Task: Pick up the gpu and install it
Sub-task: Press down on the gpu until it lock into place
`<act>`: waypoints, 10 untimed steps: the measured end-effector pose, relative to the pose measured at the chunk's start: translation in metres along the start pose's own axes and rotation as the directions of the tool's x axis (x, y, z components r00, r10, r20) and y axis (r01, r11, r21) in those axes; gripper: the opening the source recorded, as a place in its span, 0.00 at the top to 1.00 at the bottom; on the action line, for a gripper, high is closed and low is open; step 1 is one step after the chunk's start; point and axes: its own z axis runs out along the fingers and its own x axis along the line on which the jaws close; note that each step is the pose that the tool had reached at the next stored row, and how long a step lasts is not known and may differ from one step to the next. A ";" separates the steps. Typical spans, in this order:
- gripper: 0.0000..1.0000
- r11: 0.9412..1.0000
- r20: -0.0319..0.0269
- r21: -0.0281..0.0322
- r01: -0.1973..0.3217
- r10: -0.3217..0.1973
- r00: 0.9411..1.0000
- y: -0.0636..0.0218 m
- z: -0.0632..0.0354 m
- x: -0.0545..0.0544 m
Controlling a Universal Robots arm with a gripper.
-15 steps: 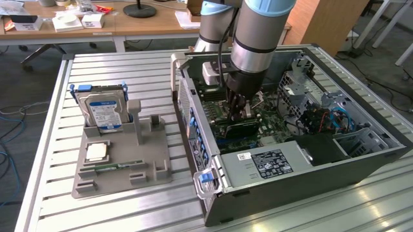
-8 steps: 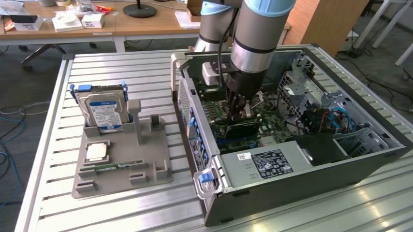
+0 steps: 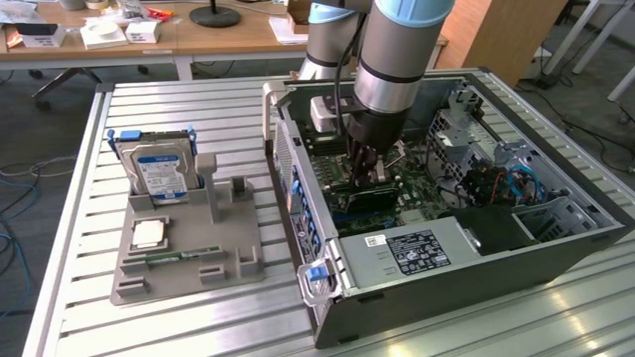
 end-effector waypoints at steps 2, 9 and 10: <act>0.90 1.000 0.001 0.000 0.000 0.000 1.000 0.0000 0.0003 0.000; 0.90 1.000 0.000 0.000 0.000 0.000 1.000 0.0005 0.0015 0.000; 0.90 1.000 0.000 0.000 0.000 0.000 1.000 0.0005 0.0015 0.000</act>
